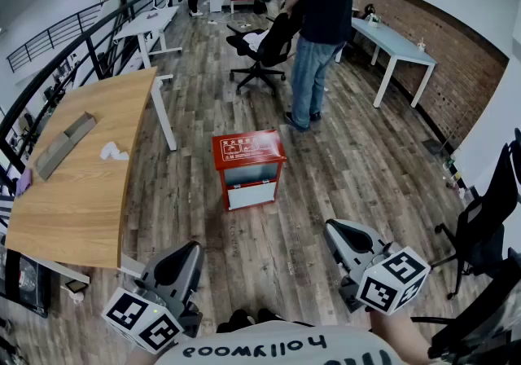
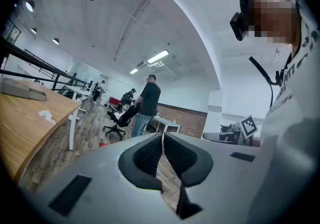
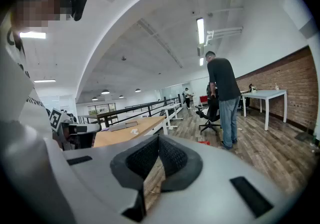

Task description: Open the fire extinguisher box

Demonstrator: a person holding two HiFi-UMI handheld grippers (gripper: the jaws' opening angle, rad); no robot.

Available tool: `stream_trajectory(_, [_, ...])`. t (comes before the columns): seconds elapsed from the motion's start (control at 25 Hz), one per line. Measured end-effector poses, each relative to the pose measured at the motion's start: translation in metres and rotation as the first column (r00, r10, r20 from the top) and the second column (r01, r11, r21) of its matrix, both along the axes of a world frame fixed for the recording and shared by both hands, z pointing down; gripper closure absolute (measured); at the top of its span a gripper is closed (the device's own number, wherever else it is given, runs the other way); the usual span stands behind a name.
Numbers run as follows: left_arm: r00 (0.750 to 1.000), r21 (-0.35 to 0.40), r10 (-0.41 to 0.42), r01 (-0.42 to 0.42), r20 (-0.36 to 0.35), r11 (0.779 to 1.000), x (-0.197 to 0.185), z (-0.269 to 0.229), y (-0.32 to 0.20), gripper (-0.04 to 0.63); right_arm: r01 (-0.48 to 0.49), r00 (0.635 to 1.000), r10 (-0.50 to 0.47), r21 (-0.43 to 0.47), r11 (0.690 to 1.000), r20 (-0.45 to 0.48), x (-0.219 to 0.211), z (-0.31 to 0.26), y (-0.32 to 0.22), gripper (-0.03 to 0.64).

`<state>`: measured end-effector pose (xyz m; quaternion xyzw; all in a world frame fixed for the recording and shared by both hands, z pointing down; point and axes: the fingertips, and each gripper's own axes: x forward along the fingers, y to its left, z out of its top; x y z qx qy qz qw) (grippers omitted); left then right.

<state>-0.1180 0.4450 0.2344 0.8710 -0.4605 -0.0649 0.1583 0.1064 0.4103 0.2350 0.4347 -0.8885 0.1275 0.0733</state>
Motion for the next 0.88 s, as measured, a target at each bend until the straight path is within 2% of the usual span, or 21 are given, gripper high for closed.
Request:
stream_trajectory(0.32, [1.000, 0.004, 0.014, -0.014, 0.005, 1.000, 0.000, -0.001, -0.003, 0.580, -0.020, 1.000, 0.020, 0.005, 1.000, -0.007, 0.002, 0.001, -0.001, 0.607])
stream_trajectory(0.4, [1.000, 0.002, 0.014, -0.014, 0.006, 1.000, -0.003, -0.001, -0.003, 0.580, -0.022, 0.998, 0.025, 0.056, 0.998, -0.049, 0.000, -0.002, 0.000, 0.607])
stream_trajectory(0.48, [1.000, 0.002, 0.017, -0.017, 0.007, 1.000, -0.005, -0.001, -0.004, 0.580, -0.001, 0.990, 0.018, 0.124, 0.992, -0.136, -0.005, -0.006, 0.002, 0.607])
stream_trajectory(0.6, [1.000, 0.003, 0.021, -0.021, 0.008, 1.000, -0.010, 0.001, -0.006, 0.580, 0.050, 0.976, -0.015, 0.155, 0.987, -0.218, -0.020, -0.004, 0.006, 0.606])
stream_trajectory(0.88, [0.999, 0.028, 0.041, -0.041, 0.010, 0.999, -0.028, 0.004, -0.007, 0.580, 0.019, 0.988, -0.001, 0.117, 0.993, -0.152, -0.041, 0.009, 0.009, 0.606])
